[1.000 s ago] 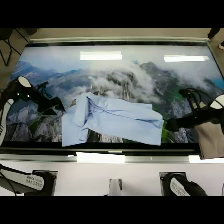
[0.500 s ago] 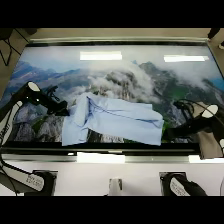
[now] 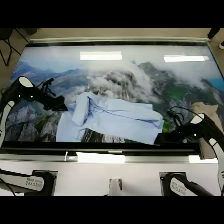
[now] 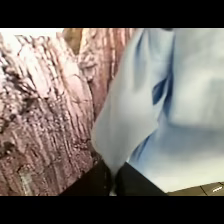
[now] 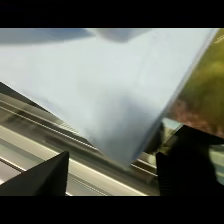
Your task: Fold the shirts.
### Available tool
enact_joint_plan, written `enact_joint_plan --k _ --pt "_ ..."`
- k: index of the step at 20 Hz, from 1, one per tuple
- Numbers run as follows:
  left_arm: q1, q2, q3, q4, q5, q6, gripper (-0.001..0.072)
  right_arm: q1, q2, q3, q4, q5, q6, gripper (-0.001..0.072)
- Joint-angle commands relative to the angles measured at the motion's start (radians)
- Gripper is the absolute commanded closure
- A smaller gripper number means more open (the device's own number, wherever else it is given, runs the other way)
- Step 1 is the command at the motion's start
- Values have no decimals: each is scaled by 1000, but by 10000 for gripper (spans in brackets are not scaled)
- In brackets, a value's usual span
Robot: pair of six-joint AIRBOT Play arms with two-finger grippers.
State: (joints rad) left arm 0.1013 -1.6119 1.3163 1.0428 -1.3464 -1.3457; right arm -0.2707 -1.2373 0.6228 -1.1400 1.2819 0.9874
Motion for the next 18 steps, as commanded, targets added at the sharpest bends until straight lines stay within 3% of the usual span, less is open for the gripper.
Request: enact_joint_plan --k 1,3,4,5,8,12,15,18 --pt "-9 40 0 -34 0 2 661 2 -53 -10 69 -85 -8 214" --pt "-18 58 0 -48 -1 2 661 2 -53 -10 97 -102 -10 373" --pt "-21 68 0 -62 -2 2 661 1 -53 -10 126 -101 -42 554" --pt "-22 82 0 -90 -5 2 661 1 -52 -9 166 -89 -80 680" --pt "-15 191 14 -204 35 15 662 1 -12 58 298 6 -254 682" --pt "22 414 299 -250 228 -10 664 1 197 415 336 19 -258 684" --pt "63 534 674 -249 478 -28 664 1 372 838 264 -145 -258 684" --pt "66 631 872 -247 625 -27 664 1 516 1158 10 -385 -174 684"
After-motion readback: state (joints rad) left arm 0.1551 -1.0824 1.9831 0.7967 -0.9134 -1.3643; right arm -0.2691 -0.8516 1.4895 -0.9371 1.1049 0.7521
